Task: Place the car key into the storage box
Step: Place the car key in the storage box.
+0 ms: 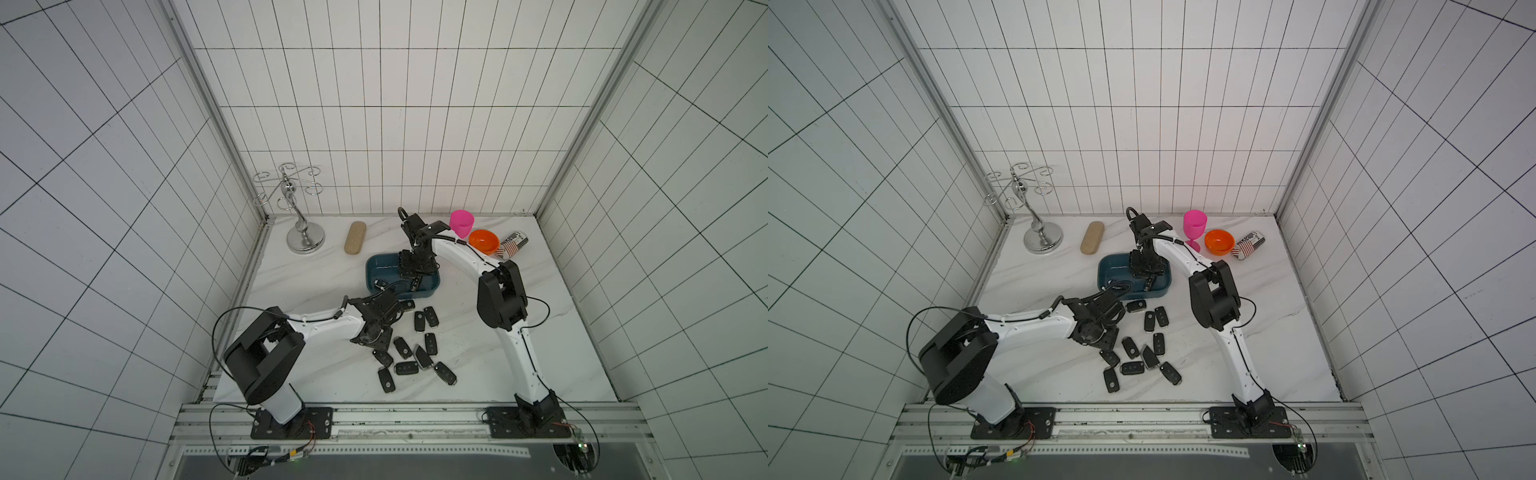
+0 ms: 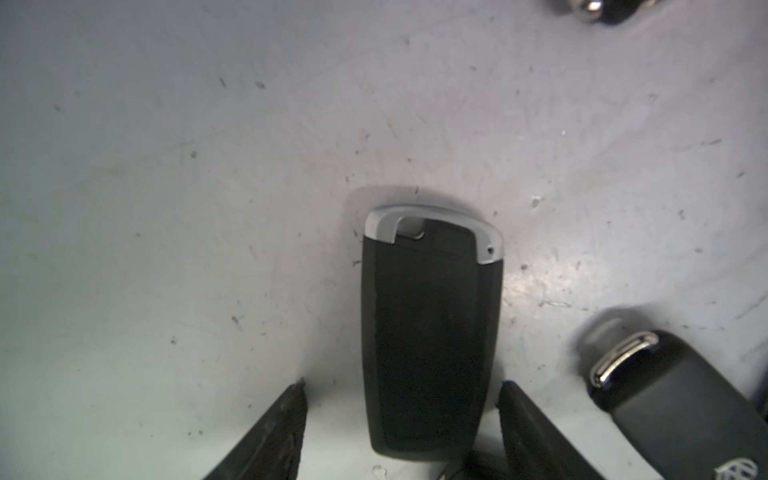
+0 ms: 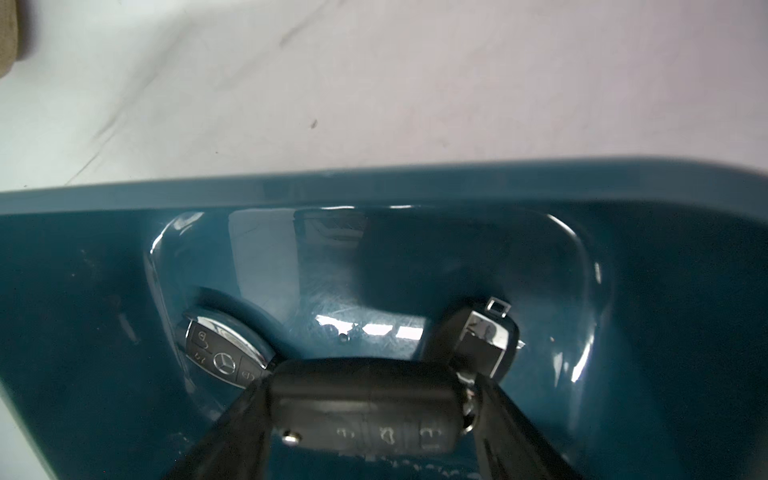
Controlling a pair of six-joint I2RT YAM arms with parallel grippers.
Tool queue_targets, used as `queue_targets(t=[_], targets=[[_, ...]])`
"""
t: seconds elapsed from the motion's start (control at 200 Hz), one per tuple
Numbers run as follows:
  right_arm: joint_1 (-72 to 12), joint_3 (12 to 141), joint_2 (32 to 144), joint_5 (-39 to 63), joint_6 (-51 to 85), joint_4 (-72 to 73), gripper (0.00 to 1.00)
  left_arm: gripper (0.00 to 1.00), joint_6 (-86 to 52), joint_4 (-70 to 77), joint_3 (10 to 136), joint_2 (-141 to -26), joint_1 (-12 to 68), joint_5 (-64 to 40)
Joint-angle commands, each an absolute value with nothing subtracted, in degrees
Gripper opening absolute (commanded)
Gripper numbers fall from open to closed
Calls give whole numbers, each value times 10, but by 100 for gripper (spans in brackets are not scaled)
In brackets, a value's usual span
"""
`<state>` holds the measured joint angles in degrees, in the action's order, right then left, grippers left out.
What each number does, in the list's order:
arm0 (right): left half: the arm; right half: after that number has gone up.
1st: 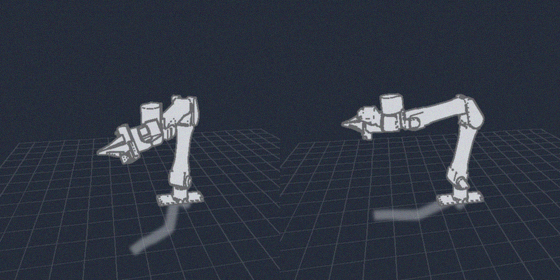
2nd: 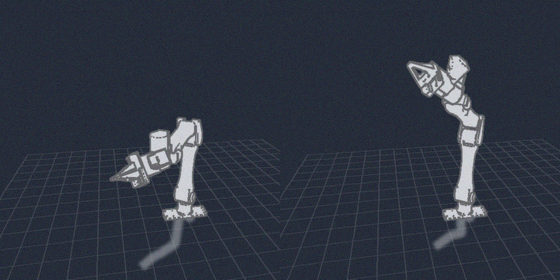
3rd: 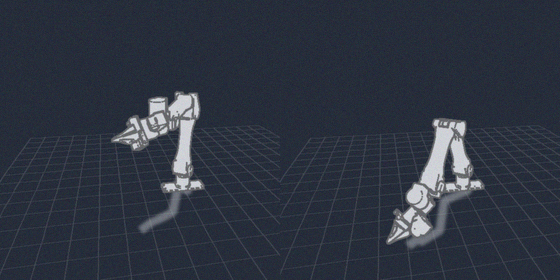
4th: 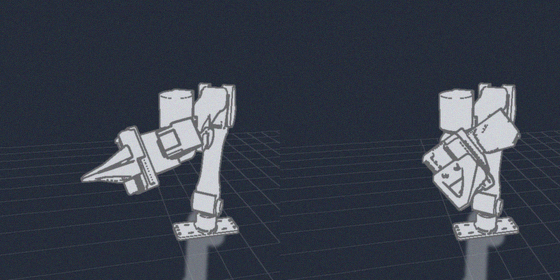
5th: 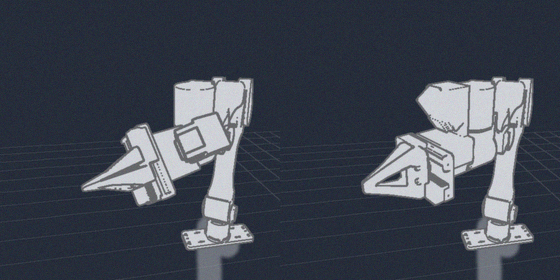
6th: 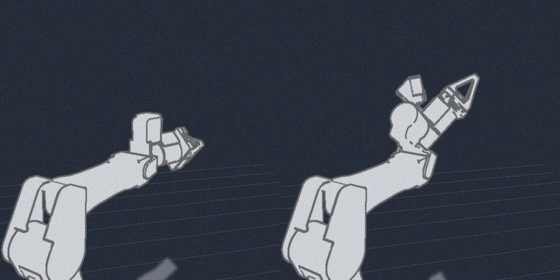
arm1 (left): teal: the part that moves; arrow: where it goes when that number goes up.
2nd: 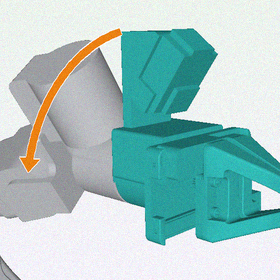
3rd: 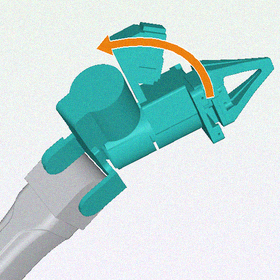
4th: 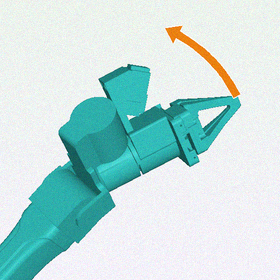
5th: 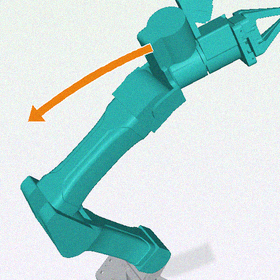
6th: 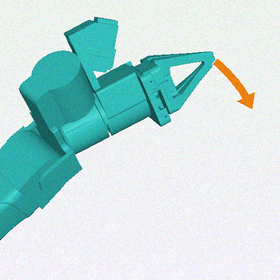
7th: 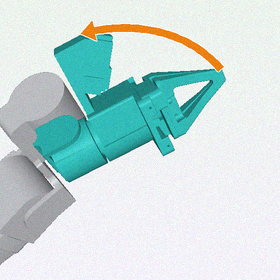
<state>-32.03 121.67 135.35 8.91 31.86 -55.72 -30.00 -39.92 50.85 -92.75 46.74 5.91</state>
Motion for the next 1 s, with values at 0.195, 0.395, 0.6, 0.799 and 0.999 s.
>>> queue_targets(t=[0.195, 0.395, 0.6, 0.799, 0.999], targets=[[-324, 1245, 1383, 93, 305, -593, 72, 60, -305, -383, 527, -958, 473, 80], [-324, 1251, 1389, 98, 295, -605, 76, 35, -303, -380, 529, -964, 473, 75], [-332, 1271, 1402, 103, 286, -621, 80, 31, -305, -387, 529, -950, 474, 75], [-340, 1296, 1413, 104, 284, -636, 83, 32, -308, -417, 534, -887, 469, 99], [-347, 1298, 1409, 86, 271, -634, 83, 33, -304, -456, 550, -782, 432, 91]])
